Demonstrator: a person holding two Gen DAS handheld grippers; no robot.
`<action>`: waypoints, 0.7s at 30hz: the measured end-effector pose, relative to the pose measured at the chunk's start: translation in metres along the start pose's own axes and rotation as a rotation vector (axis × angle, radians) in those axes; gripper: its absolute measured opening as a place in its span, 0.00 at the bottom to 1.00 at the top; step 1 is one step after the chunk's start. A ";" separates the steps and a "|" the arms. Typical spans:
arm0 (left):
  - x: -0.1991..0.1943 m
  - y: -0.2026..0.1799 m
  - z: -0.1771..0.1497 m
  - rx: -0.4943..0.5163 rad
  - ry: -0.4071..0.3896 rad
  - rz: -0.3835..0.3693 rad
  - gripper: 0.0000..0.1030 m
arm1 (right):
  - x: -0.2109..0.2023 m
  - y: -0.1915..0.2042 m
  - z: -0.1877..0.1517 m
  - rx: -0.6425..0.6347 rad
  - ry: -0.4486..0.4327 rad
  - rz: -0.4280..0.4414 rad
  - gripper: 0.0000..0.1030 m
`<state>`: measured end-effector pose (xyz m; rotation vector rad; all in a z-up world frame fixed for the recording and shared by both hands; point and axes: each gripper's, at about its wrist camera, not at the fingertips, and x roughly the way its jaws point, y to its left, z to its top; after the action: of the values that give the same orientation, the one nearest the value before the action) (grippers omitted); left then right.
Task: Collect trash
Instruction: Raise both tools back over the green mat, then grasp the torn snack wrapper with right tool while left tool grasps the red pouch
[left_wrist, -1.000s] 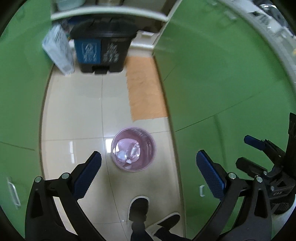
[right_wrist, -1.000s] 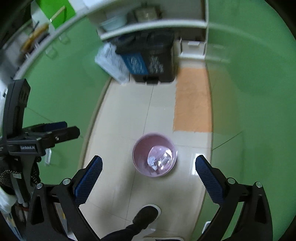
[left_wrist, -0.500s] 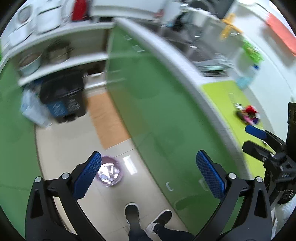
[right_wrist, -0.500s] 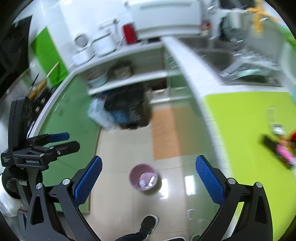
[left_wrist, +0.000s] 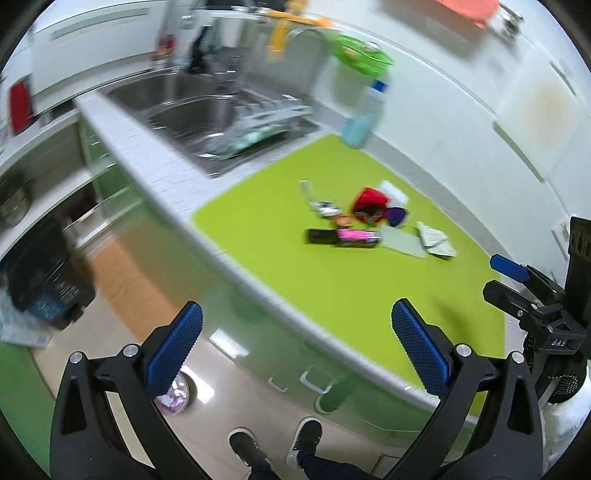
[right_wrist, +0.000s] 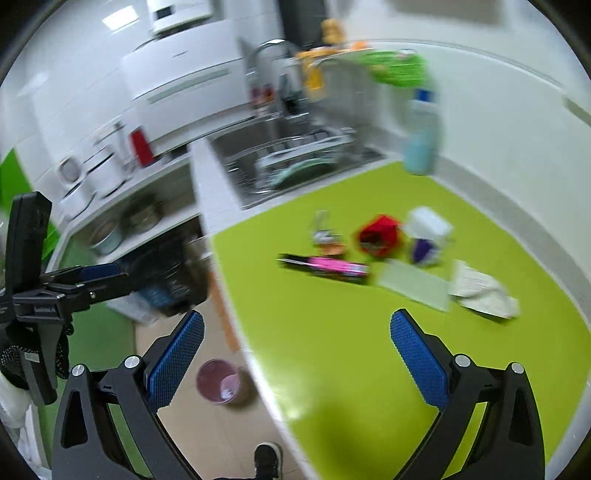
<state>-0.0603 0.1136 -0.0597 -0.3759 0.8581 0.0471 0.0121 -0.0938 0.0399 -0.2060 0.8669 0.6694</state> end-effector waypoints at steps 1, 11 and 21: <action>0.007 -0.013 0.005 0.023 0.006 -0.010 0.97 | -0.006 -0.018 -0.002 0.019 -0.006 -0.020 0.94; 0.065 -0.102 0.027 0.135 0.092 -0.065 0.97 | -0.008 -0.111 -0.003 0.069 0.033 -0.100 0.94; 0.108 -0.121 0.053 0.108 0.131 -0.040 0.97 | 0.072 -0.178 0.014 -0.096 0.186 -0.115 0.94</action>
<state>0.0730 0.0067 -0.0720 -0.2964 0.9776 -0.0610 0.1641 -0.1931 -0.0229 -0.4071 0.9937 0.5908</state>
